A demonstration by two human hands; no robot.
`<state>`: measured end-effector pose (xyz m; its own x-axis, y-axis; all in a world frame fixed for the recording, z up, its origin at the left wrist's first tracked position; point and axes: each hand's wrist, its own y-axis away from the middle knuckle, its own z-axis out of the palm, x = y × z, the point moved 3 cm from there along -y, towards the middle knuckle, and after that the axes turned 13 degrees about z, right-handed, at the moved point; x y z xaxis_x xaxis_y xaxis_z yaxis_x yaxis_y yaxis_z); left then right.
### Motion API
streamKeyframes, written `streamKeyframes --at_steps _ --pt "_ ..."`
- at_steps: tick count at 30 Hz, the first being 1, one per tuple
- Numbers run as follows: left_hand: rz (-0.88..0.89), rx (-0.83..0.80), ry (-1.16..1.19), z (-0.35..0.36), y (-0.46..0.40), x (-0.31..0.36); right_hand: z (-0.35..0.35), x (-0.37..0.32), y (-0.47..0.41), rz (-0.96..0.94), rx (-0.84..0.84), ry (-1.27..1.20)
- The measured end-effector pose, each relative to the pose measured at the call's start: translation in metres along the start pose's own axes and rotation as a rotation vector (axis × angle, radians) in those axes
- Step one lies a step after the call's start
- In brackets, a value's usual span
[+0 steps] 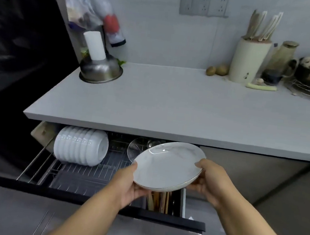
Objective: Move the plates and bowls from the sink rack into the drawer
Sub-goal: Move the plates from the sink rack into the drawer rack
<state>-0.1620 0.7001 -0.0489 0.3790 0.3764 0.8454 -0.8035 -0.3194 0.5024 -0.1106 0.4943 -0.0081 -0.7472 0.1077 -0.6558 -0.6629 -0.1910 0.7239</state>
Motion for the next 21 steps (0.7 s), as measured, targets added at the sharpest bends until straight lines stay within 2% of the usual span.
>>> streamKeyframes --at_steps 6,12,15,21 --pt "0.038 0.122 -0.197 -0.121 -0.034 0.015 0.107 0.025 -0.034 0.073 -0.009 0.115" --pt "0.222 0.18 -0.572 -0.225 -0.066 0.033 0.184 0.052 -0.075 0.071 0.068 0.251" --pt "0.301 0.18 -0.793 -0.256 -0.079 0.034 0.208 0.064 -0.098 0.041 0.113 0.322" --pt "0.23 0.127 -0.947 -0.288 -0.103 0.023 0.246 0.074 -0.152 0.009 0.165 0.514"
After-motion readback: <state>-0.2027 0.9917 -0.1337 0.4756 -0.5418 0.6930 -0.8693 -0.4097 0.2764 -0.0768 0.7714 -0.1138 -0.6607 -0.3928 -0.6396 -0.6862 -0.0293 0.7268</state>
